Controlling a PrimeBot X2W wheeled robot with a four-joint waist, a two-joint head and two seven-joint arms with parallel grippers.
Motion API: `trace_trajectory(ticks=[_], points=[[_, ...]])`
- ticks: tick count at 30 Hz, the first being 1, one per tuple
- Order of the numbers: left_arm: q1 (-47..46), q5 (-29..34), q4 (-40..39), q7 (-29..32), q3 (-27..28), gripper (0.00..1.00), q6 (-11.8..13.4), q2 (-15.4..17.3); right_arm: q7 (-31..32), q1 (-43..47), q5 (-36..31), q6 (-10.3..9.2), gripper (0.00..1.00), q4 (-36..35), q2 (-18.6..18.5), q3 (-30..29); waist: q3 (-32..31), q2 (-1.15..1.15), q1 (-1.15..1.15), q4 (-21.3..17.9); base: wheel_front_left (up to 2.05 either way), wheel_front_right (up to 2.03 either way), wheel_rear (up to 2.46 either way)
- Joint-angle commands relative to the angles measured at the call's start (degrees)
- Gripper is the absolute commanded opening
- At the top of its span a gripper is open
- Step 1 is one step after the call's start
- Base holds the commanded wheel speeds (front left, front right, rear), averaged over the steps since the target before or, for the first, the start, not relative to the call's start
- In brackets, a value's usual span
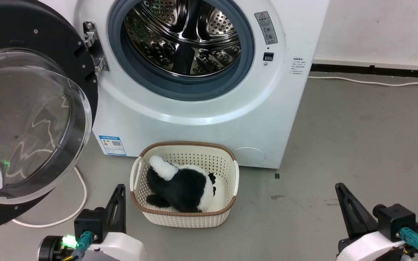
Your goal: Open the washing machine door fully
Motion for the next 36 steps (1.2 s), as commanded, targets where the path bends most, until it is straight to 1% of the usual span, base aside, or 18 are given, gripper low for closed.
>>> trace_trajectory(ticks=[1,20,36], points=[[-0.73,0.60,-0.34,0.28,0.32,0.00,-0.31,0.05,0.32,-1.05,-0.38,0.04,0.00,0.14,0.28,0.21,0.00,0.00,0.00,-0.01,0.00,0.00,0.00],[-0.88,1.48,-1.11,2.50,1.80,0.00,-1.31,-0.19,2.56,-1.69,-0.94,0.05,0.00,0.20,0.34,1.14,-0.07,0.00,0.00,-0.14,0.00,0.00,0.00],[-0.89,1.50,-1.13,2.54,1.83,0.00,-1.32,-0.19,2.60,-1.71,-0.95,0.05,0.00,0.20,0.34,1.16,-0.07,0.00,0.00,-0.14,0.00,0.00,0.00]])
